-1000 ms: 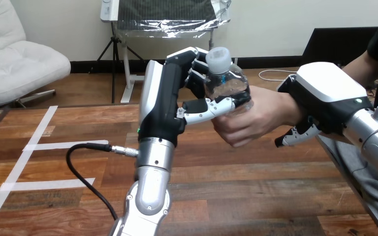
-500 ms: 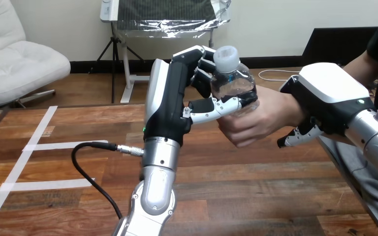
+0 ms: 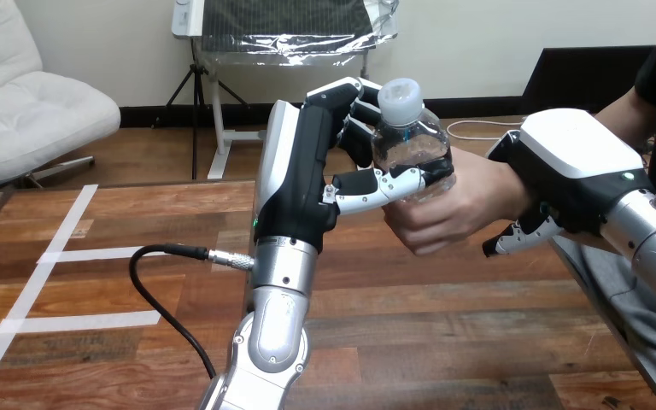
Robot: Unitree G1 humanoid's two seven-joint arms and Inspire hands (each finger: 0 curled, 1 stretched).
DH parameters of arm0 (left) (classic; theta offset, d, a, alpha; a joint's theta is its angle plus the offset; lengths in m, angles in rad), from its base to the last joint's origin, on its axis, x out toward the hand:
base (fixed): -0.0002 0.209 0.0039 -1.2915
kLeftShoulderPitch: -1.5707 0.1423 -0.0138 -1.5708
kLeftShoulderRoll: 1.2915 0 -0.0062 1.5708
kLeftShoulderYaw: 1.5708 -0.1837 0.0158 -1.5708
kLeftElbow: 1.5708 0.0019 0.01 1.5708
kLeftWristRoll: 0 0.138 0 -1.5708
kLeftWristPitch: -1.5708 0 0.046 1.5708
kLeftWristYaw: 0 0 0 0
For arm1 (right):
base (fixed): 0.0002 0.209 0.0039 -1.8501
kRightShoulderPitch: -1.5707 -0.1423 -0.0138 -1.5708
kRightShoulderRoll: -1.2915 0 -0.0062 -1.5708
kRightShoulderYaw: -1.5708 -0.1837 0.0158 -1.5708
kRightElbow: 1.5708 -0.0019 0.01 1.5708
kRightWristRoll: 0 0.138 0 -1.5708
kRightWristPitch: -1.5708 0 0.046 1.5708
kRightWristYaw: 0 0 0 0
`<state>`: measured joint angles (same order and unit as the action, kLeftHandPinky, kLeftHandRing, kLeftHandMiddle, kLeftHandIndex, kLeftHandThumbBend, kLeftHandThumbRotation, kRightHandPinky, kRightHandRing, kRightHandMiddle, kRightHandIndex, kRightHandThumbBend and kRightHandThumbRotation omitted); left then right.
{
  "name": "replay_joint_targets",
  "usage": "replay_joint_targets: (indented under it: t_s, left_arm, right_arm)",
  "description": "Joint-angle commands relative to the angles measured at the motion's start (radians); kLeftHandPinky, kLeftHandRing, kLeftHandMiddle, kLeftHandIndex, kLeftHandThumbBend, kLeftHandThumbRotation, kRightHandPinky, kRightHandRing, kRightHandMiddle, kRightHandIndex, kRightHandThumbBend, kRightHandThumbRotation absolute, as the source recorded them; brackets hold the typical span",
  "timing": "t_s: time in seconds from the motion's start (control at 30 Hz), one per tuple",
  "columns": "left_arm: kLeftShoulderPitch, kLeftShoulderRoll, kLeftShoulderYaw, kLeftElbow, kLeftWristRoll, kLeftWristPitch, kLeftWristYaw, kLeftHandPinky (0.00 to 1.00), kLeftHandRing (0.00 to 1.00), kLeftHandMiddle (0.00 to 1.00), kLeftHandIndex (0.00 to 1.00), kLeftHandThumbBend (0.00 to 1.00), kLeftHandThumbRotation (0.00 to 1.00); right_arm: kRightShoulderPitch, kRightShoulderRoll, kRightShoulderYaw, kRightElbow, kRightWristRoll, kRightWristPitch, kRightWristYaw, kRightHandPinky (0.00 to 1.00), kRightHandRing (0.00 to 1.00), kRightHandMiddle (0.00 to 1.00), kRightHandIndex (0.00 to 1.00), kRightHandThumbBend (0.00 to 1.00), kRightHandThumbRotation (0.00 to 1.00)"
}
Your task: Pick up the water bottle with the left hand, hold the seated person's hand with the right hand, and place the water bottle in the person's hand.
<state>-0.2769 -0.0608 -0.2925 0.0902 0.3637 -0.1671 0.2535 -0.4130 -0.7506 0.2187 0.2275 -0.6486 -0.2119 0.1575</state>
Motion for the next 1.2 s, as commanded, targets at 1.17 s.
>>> replay_joint_targets:
  t_s: [1.17]
  left_arm:
    - [-0.055,-0.070,-0.060,-0.010,0.004,-0.028,-0.012,0.35,0.37,0.41,0.47,0.61,0.00]
  right_arm:
    - [-0.048,-0.014,-0.012,-0.095,-0.069,-0.015,0.013,0.29,0.37,0.44,0.44,0.85,0.00]
